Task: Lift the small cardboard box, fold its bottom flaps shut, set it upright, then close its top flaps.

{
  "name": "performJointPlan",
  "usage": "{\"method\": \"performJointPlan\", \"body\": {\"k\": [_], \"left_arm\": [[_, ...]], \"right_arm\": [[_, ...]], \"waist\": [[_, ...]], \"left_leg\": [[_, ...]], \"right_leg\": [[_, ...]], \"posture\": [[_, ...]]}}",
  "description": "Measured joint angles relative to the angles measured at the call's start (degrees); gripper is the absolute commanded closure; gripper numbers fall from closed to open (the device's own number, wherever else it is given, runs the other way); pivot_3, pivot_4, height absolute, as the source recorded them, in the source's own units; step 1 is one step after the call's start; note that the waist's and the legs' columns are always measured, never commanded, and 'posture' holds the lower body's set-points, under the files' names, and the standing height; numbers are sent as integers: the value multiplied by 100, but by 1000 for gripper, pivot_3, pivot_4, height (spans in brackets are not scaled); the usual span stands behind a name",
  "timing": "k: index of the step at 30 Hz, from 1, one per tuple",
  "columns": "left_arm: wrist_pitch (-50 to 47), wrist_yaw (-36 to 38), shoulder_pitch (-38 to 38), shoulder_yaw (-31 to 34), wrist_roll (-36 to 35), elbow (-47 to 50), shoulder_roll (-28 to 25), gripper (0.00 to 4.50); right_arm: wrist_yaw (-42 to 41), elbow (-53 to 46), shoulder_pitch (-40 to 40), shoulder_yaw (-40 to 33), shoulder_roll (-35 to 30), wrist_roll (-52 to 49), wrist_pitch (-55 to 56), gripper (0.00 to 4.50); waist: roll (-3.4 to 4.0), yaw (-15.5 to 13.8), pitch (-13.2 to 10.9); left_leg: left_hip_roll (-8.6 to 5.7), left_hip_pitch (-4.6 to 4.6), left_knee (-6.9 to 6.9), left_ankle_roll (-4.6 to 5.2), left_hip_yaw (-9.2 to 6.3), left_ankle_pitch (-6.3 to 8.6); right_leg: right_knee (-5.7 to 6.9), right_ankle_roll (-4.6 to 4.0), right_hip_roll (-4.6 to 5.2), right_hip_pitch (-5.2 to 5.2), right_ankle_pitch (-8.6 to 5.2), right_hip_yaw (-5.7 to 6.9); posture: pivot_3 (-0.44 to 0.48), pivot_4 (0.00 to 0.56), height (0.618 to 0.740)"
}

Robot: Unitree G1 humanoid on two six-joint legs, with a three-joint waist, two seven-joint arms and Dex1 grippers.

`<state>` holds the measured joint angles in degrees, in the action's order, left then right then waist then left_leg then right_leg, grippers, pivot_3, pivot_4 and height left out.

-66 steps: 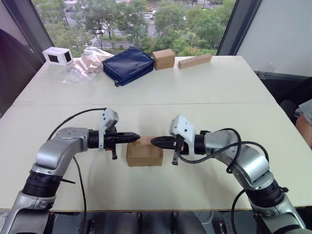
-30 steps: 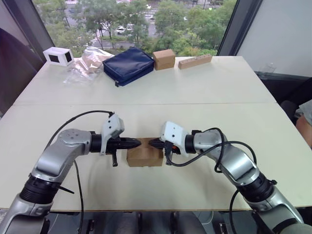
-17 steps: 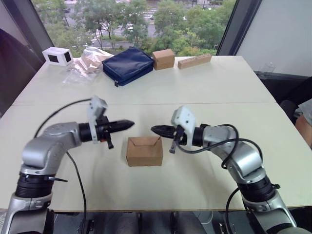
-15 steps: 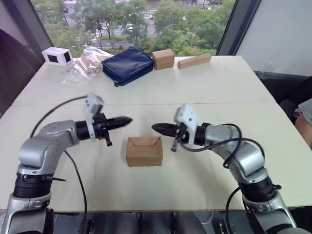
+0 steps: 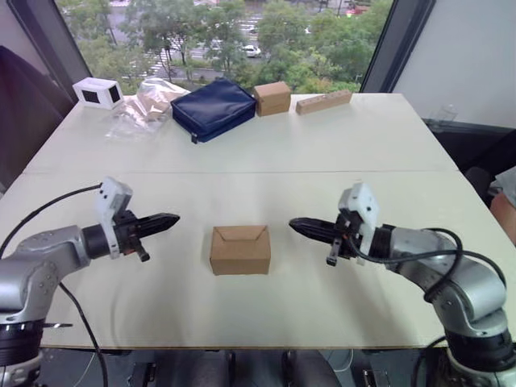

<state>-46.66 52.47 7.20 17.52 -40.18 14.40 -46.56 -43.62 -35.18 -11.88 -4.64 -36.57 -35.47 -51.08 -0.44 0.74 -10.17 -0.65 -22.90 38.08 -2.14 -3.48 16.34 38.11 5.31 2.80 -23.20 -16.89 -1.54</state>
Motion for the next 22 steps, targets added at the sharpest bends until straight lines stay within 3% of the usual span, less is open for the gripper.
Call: {"method": "performJointPlan", "body": {"k": [4, 7, 22], "left_arm": [[209, 383, -1159, -146, 246, 207, -295, 4460], [378, 499, -1583, -199, 343, 184, -247, 4460], [333, 463, -1753, -47, 87, 323, -81, 4460]], "right_arm": [[-305, -84, 774, -66, -781, -249, -380, 4500], [-359, 64, 938, -65, -814, -249, -340, 4500], [-363, 213, 1217, -34, -950, -171, -51, 4500]], "waist": [[0, 24, 0], [1, 0, 0], [0, -4, 0]], "left_leg": [[3, 6, -5, 2, 8, 1], [10, 46, -8, 2, 7, 2], [11, 48, -9, 4, 5, 5]], "right_leg": [[-2, -2, 2, 1, -1, -7], [-3, -10, -1, 40, -4, -3], [-13, -10, 0, 48, -5, 0]], "posture": [[0, 150, 740], [0, 150, 740], [0, 150, 740]]}}
